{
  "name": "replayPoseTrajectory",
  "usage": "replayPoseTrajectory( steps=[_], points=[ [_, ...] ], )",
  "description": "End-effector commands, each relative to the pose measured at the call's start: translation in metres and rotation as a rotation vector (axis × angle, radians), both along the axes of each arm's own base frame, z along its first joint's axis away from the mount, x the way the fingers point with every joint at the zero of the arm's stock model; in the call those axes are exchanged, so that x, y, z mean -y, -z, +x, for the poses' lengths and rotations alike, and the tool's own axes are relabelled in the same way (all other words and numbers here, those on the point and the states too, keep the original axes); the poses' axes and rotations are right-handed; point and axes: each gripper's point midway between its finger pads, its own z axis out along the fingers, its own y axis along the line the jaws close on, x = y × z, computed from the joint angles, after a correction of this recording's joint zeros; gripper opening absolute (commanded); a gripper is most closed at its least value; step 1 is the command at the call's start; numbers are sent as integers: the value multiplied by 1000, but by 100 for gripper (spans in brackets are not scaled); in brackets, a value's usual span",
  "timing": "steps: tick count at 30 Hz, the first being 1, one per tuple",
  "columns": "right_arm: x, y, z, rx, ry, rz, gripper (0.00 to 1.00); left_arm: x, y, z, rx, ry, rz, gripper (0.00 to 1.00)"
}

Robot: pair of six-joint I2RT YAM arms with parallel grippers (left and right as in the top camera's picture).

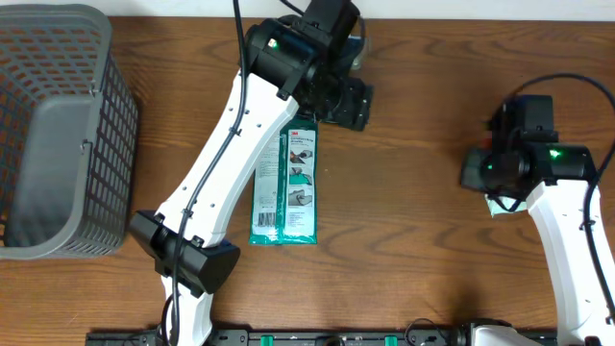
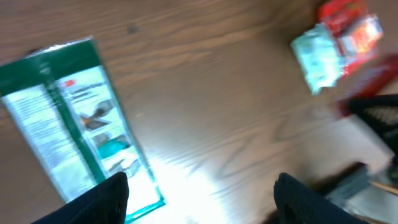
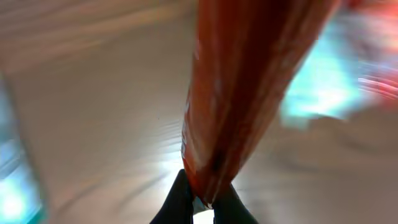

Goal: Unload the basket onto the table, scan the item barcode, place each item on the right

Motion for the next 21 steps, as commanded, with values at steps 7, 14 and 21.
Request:
replayPoseTrajectory(
  steps=[7,14,21],
  points=[
    [99,21,-14,-122,373,-548,1,-22,10,5,29,-25,132,76],
    [110,70,-13,-301,330,-642,2,-22,10,5,29,-25,132,76],
    [110,99,-13,-388,286,-655,38,-22,10,5,29,-25,132,76]
  ],
)
